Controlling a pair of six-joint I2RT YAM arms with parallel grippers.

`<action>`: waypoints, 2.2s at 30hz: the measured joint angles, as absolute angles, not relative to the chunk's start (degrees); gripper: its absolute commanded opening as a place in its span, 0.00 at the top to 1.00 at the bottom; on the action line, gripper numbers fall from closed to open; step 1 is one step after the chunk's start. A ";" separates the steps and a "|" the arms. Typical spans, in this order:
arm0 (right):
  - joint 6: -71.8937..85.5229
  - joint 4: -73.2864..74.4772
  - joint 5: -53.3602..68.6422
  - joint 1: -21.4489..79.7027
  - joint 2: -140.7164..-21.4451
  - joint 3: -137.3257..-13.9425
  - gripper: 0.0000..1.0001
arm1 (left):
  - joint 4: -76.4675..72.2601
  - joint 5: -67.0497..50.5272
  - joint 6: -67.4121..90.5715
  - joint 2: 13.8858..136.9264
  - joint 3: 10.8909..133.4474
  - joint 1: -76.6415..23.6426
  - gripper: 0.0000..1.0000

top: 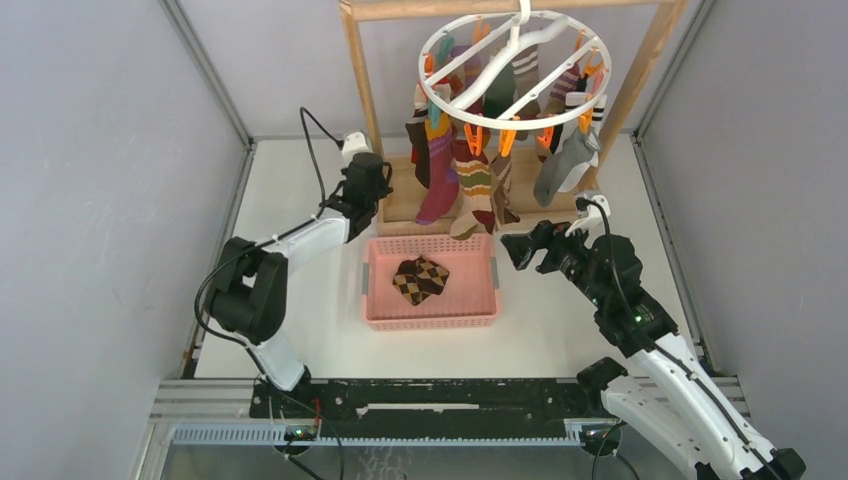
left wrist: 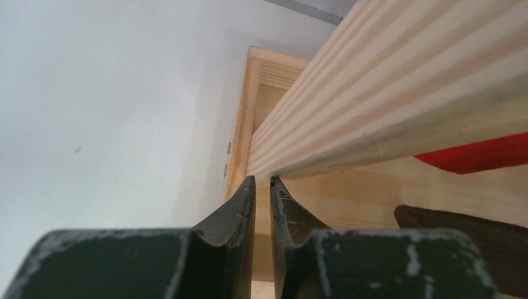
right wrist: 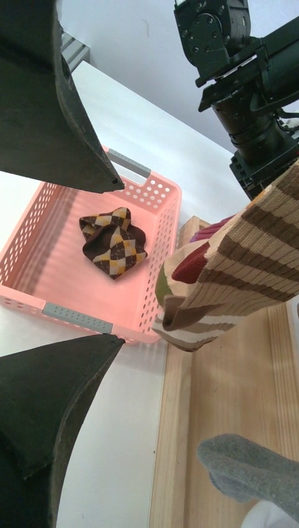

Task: Remove the socks clipped to the hanger
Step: Move the clothesline to the center of the board, then remove the sock from the hanger.

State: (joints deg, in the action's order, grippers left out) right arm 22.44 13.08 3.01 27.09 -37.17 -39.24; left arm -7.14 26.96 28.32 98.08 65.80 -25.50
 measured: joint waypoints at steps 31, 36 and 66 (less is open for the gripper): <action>21.80 14.63 2.92 26.35 -36.60 -39.24 0.10 | -2.55 25.02 26.17 94.17 70.91 -23.00 0.43; 21.82 14.79 3.07 26.35 -36.60 -39.24 0.10 | -3.05 23.20 27.14 85.49 66.32 -23.70 0.37; 24.03 7.55 0.80 40.25 -40.18 -28.21 0.14 | 3.42 11.62 31.77 46.89 39.57 -29.95 0.00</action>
